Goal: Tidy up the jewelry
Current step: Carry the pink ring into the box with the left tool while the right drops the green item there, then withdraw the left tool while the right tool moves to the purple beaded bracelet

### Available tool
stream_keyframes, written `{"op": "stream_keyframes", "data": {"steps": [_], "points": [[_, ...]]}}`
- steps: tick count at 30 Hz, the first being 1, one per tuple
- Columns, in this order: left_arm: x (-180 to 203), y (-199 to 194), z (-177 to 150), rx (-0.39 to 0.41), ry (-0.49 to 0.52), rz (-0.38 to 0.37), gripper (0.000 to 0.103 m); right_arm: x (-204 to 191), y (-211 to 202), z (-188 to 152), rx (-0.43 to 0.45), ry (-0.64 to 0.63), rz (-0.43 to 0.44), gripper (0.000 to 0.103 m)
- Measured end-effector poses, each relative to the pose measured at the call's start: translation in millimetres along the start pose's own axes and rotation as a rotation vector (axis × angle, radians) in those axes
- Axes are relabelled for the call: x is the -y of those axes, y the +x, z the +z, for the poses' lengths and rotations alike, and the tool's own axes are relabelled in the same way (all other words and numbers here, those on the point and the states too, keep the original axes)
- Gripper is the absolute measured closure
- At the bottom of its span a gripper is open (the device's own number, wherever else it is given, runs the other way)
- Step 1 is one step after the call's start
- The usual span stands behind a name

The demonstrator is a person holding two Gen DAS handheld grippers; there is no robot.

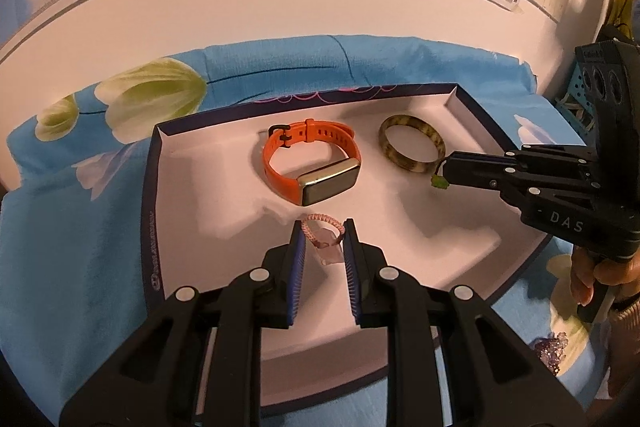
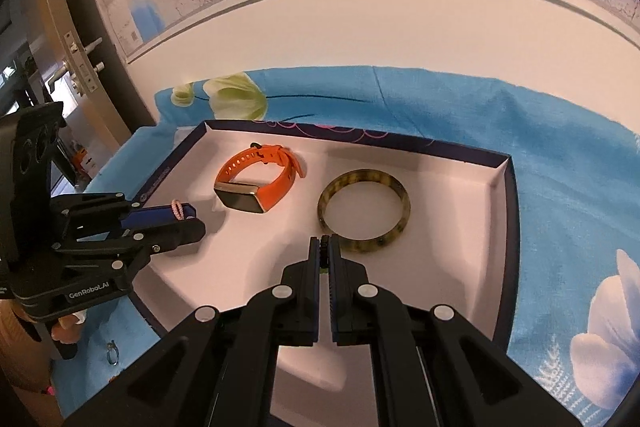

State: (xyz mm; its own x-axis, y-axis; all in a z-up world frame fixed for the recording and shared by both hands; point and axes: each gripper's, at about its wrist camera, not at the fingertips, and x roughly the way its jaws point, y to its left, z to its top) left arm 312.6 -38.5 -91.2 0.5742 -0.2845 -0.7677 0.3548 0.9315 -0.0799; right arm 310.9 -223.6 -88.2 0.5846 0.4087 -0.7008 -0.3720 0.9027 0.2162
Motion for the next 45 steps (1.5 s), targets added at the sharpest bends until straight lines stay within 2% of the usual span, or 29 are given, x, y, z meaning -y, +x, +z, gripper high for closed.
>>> {"op": "stream_keyframes", "data": {"steps": [11, 16, 18, 21, 24, 31, 45], "points": [[-2, 9, 3, -0.009, -0.005, 0.009, 0.081, 6, 4, 0, 0.004, 0.031, -0.009, 0.094], [-2, 7, 3, 0.004, -0.005, 0.022, 0.068, 6, 0, 0, 0.022, 0.028, -0.023, 0.092], [-3, 5, 3, 0.011, -0.009, 0.021, 0.067, 7, -3, 0, 0.030, 0.027, -0.026, 0.086], [-4, 1, 2, 0.029, -0.011, 0.018, 0.062, 7, -7, 0, 0.044, 0.029, -0.032, 0.084], [-4, -7, 1, 0.051, -0.012, 0.022, 0.061, 7, -12, 0, 0.057, 0.028, -0.037, 0.078], [-3, -26, -4, 0.098, -0.003, 0.024, 0.058, 1, -30, -7, 0.094, 0.010, -0.041, 0.071], [12, -98, -36, 0.241, 0.031, 0.004, 0.050, -15, -89, -35, 0.143, -0.039, 0.018, 0.068]]}}
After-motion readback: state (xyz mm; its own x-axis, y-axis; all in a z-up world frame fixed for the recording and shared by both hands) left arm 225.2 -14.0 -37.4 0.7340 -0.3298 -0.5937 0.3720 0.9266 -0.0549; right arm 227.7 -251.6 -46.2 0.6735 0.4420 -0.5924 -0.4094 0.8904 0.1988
